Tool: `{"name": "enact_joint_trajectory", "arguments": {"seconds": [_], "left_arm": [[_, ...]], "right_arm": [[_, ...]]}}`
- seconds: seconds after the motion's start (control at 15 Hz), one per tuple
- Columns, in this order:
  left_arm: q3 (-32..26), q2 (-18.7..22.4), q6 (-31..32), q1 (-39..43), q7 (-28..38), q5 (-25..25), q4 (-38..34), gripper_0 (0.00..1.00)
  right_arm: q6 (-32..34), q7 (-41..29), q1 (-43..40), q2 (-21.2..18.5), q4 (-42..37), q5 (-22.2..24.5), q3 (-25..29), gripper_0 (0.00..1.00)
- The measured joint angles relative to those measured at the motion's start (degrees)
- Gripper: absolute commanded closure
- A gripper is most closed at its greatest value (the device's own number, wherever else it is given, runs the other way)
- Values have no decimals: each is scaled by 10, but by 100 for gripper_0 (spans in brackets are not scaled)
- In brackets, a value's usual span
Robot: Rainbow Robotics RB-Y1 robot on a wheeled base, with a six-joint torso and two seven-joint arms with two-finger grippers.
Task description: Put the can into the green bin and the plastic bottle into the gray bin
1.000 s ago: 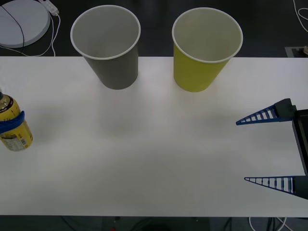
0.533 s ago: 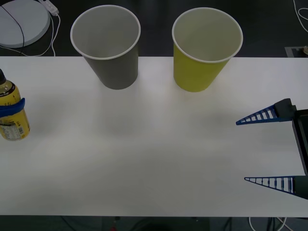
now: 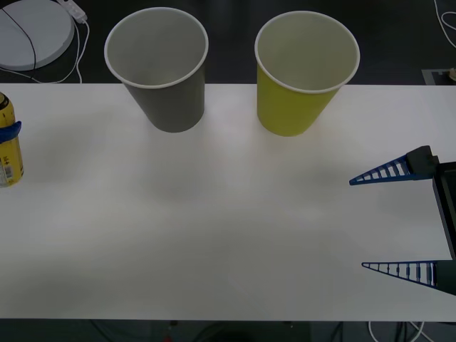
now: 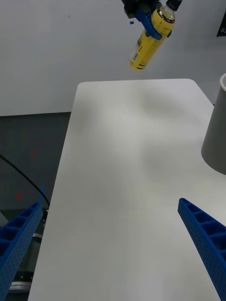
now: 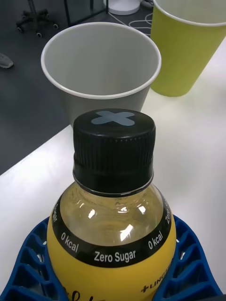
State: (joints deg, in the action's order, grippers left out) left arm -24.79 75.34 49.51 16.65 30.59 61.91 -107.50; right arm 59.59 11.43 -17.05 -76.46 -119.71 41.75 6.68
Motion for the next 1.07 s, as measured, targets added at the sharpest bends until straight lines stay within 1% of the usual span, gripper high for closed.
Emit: {"name": "enact_joint_trajectory", "arguments": {"seconds": [0.13, 0.27, 0.53, 0.6, 0.73, 1.07], "left_arm": [[0, 27, 30, -23, 9, 0, 23, 100], [0, 47, 45, -39, 37, 5, 32, 100], [2, 55, 111, -108, 111, 68, 32, 100], [10, 56, 127, -133, 129, 84, 33, 100], [47, 57, 146, -194, 154, 112, 41, 100], [171, 57, 150, -340, 161, 127, 96, 100]], "right_arm": [[0, 0, 0, 0, 0, 0, 0, 0], [0, 0, 0, 0, 0, 0, 0, 0], [0, 0, 0, 0, 0, 0, 0, 0], [0, 0, 0, 0, 0, 0, 0, 0], [0, 0, 0, 0, 0, 0, 0, 0], [0, 0, 0, 0, 0, 0, 0, 0]]}}
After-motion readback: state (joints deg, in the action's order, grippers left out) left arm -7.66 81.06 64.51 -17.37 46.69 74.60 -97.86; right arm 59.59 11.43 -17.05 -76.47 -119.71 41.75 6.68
